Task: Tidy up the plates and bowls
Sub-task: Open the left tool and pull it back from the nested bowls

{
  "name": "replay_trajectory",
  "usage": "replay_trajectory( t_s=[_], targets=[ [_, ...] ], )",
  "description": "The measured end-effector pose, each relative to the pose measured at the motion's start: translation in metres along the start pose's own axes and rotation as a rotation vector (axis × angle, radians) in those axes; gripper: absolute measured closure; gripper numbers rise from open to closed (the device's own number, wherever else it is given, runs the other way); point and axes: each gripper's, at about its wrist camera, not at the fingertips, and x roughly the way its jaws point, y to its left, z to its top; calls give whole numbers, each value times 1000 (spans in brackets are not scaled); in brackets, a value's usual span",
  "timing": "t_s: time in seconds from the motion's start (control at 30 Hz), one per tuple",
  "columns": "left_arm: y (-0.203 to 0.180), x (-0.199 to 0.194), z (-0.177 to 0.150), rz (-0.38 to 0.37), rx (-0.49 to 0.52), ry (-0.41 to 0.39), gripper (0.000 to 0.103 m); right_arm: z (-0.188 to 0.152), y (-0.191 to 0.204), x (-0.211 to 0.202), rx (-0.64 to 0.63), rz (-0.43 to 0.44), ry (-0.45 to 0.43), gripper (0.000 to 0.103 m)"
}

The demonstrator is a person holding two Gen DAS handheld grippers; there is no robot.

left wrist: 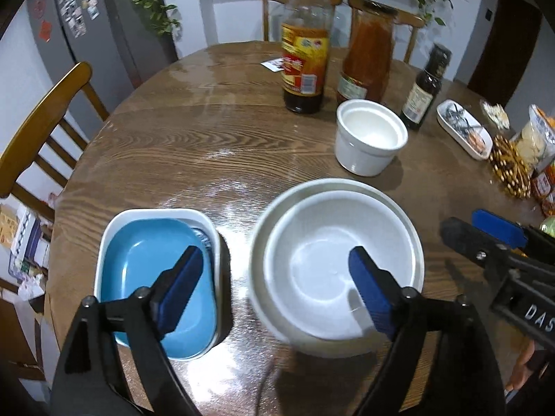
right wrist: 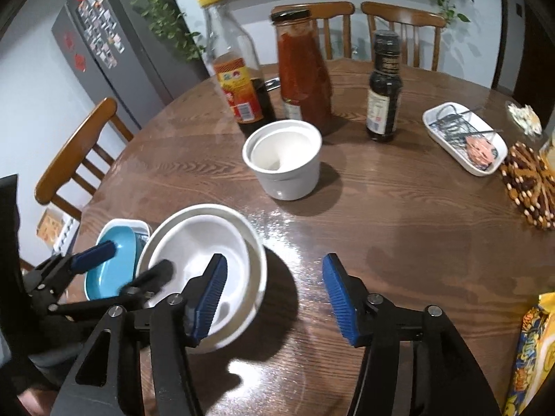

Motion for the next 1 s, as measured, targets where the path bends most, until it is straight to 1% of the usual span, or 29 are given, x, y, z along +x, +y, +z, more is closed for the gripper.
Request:
replay_trajectory(
  t_s=[0.1,0.27,0.43,0.7,1.0],
  targets=[
    [9,-6,1,8,-32,-3,6,0,-8,-3,27,15,3,43],
    [13,-12,1,-7,-61,5,6,-1,-22,-6,88,54,8,42],
    [6,-18,2,-1,-45,-11,6,-1,-32,-17,115,61,-17,42],
    [-10,-39,16,-12,7,-88,6,8,-47,-49,126,48,-90,42],
    [-30,-72,49,-7,77,-209,5,35,-58,-91,133,53,-197,42]
  ],
)
